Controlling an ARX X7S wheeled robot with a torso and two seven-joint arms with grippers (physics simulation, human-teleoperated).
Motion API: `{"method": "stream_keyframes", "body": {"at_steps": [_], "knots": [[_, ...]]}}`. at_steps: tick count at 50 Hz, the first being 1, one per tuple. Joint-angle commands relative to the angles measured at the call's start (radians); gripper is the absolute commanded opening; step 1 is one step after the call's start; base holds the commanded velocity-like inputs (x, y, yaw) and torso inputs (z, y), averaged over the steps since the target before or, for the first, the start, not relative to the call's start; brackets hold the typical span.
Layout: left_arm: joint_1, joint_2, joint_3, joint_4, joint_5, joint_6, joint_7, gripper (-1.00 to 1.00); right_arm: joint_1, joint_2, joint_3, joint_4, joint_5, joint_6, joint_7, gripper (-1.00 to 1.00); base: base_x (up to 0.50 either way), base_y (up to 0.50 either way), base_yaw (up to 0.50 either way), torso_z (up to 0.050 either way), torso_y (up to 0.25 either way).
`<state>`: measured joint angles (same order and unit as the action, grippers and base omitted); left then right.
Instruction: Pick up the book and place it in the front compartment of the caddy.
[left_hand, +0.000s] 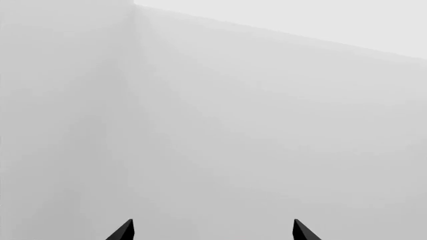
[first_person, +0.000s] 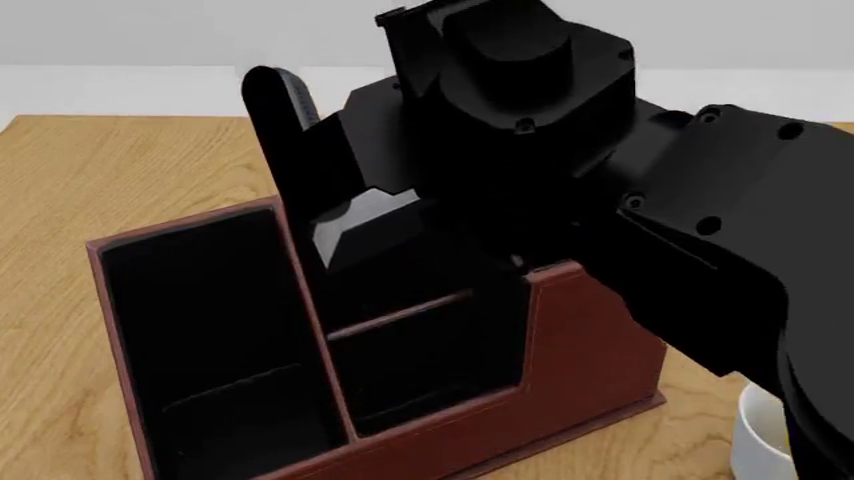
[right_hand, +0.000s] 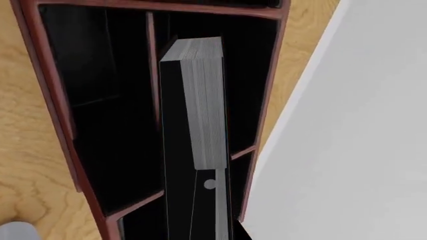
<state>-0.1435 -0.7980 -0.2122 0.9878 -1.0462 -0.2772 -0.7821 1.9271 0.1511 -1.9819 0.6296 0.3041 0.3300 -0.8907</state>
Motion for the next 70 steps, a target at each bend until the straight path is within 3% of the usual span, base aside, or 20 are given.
{"method": "stream_keyframes", "body": {"at_steps": [1, 24, 40, 55, 70], "knots": [[0.011, -0.007, -0.009, 0.0, -0.003, 0.01, -0.002, 1.0, -0.06, -0.038, 0.007, 0.119, -0.059, -0.092, 0.023, -1.0, 0.0, 0.0, 0.0, 0.0, 0.0], [0.016, -0.011, -0.006, -0.001, 0.0, 0.025, -0.005, 1.0, -0.134, -0.053, 0.013, 0.2, -0.069, -0.105, 0.03, -1.0, 0.0, 0.0, 0.0, 0.0, 0.001], [0.024, -0.017, -0.011, -0.005, -0.001, 0.036, -0.005, 1.0, -0.215, -0.146, 0.031, 0.453, -0.099, -0.255, 0.028, -1.0, 0.0, 0.0, 0.0, 0.0, 0.001], [0.046, -0.021, -0.028, -0.003, -0.004, 0.053, -0.004, 1.0, -0.306, -0.151, 0.317, 0.51, -0.39, -0.28, -0.03, -1.0, 0.0, 0.0, 0.0, 0.001, 0.001], [0.068, -0.028, -0.048, -0.001, -0.008, 0.069, -0.006, 1.0, -0.353, -0.151, 0.388, 0.519, -0.462, -0.275, -0.021, -1.0, 0.0, 0.0, 0.0, 0.0, 0.001]]}}
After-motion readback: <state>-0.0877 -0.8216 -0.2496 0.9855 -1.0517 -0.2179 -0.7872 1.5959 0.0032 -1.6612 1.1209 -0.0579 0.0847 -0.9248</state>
